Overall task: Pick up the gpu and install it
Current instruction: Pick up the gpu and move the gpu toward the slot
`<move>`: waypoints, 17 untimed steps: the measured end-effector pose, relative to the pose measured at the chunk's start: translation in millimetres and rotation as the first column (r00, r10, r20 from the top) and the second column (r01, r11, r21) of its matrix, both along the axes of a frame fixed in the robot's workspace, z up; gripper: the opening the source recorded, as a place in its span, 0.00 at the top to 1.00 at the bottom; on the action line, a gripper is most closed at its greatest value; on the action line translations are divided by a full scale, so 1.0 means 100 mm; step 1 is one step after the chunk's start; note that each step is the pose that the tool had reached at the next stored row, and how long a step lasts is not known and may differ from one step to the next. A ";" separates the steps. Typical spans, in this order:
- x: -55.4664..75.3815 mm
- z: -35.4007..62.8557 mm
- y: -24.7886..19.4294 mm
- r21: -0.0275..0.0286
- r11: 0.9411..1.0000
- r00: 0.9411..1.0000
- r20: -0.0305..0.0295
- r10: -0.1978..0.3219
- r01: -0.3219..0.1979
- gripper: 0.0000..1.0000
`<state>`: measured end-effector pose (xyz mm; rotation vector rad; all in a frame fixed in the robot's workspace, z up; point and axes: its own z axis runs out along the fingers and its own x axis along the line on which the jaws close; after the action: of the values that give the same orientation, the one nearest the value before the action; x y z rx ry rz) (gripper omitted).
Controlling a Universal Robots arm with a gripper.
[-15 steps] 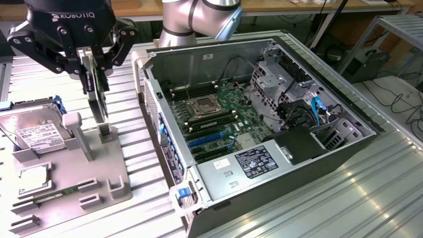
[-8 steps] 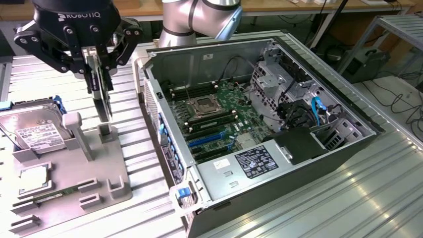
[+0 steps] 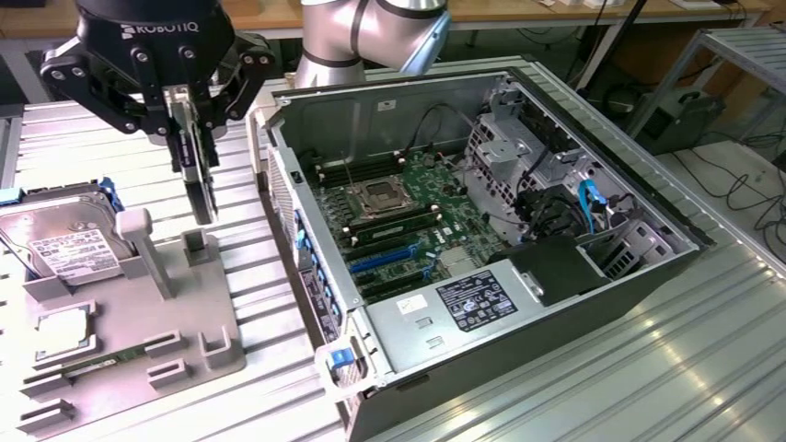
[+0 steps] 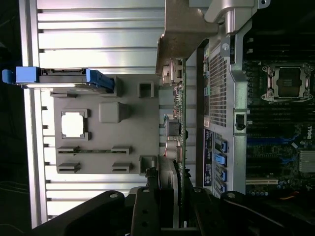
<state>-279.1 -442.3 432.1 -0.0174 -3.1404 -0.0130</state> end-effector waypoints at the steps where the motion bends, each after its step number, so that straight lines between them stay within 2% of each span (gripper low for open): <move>1: 0.01 0.000 0.000 0.000 1.000 1.000 0.000 0.000 0.000 0.72; 17: 0.14 0.000 0.000 0.000 1.000 1.000 0.000 0.000 0.000 0.72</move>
<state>-264.8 -442.3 432.0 -0.0173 -3.1405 -0.0130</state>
